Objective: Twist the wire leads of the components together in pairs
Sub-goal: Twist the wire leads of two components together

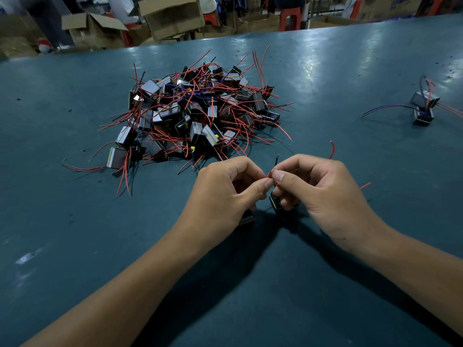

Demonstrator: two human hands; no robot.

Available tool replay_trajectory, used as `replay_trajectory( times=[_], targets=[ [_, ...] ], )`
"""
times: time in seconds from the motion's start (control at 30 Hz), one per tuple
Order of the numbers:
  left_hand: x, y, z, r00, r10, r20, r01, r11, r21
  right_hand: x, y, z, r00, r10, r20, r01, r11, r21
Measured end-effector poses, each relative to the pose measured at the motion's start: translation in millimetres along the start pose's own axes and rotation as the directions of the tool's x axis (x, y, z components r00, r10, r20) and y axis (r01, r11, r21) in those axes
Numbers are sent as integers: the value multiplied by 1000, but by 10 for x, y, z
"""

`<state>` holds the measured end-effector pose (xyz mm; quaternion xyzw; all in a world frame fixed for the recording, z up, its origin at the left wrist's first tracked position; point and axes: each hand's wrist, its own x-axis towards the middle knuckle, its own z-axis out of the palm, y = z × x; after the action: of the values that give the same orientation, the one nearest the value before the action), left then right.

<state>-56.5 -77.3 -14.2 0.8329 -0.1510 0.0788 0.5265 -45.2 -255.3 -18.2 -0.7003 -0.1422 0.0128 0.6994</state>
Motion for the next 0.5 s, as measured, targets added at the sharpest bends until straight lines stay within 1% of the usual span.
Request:
replay_trajectory(
  times=[0.27,0.43,0.5],
  targets=[
    [-7,-13,22,1000,1,-28,-1,1000,-5,-13,-24,46,999,-38,-31,38,999,-9],
    [-28,24,42,997,54,-53,-49,994,97,-6,-24,61,998,-50,-36,50,999,-21],
    [-37,52,37,997,56,-53,-50,993,108,-6,-18,66,998,-48,-40,46,999,-26]
  ],
)
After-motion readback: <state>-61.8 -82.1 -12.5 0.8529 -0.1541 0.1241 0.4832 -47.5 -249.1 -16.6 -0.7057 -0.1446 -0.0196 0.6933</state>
